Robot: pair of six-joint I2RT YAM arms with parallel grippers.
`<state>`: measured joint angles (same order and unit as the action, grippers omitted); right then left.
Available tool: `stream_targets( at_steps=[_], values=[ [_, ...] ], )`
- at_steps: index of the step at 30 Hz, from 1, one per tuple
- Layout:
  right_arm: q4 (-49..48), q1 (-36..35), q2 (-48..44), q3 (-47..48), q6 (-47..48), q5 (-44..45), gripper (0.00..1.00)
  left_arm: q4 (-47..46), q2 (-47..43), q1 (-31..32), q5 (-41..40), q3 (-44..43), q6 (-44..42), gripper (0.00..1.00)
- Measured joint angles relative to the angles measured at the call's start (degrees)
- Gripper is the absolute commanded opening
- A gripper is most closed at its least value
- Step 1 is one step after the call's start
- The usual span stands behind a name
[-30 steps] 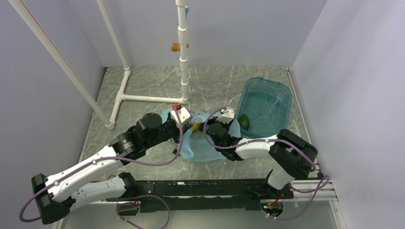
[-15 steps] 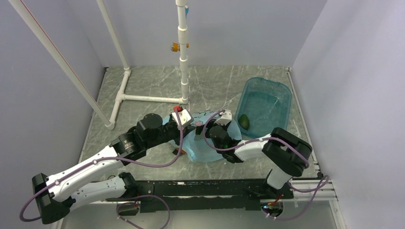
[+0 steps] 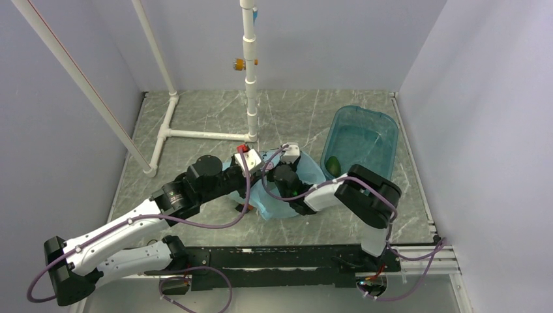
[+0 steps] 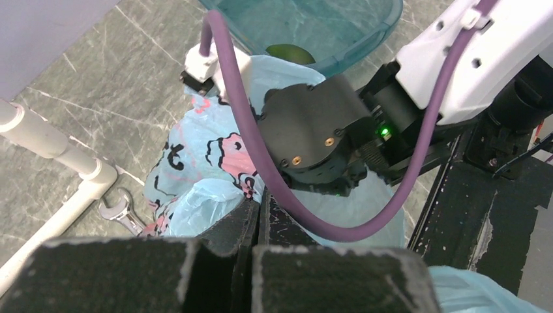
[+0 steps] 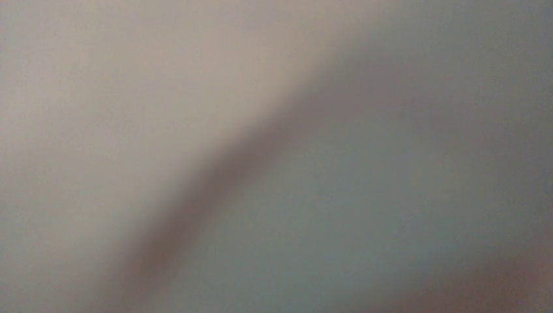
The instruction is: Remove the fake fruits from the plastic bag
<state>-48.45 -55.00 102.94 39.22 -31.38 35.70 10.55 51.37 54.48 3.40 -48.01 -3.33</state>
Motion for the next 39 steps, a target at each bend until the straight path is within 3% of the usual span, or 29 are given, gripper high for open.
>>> stream_targets(
  at_steps=[5, 11, 19, 25, 35, 39],
  values=[
    [1.14, 0.02, 4.83, 4.35, 0.87, 0.35, 0.91, 0.02, -0.07, 0.00, -1.84, 0.00, -0.07, 0.00],
    [3.32, 0.66, 5.92, 6.27, 1.36, 1.27, 0.54, 0.00, -0.26, 0.00, -3.54, 0.00, -0.09, 0.00],
    [3.93, 2.23, 2.47, 2.89, 1.31, 1.38, 0.29, -0.04, -0.28, 0.09, -4.83, 0.02, -0.37, 0.00],
    [4.92, 2.32, -9.86, -5.79, 1.68, 1.27, 0.20, -0.02, -0.57, 0.15, -6.29, 0.02, -0.79, 0.00],
    [7.28, 2.08, -27.02, -15.47, 1.11, -3.39, 0.16, 0.00, -0.48, 0.17, -6.95, 0.00, -1.79, 0.00],
    [12.87, 2.03, -33.92, -16.68, 0.44, -7.43, 0.13, 0.02, 0.39, 0.22, -7.89, 0.00, -1.90, 0.00]
  ],
)
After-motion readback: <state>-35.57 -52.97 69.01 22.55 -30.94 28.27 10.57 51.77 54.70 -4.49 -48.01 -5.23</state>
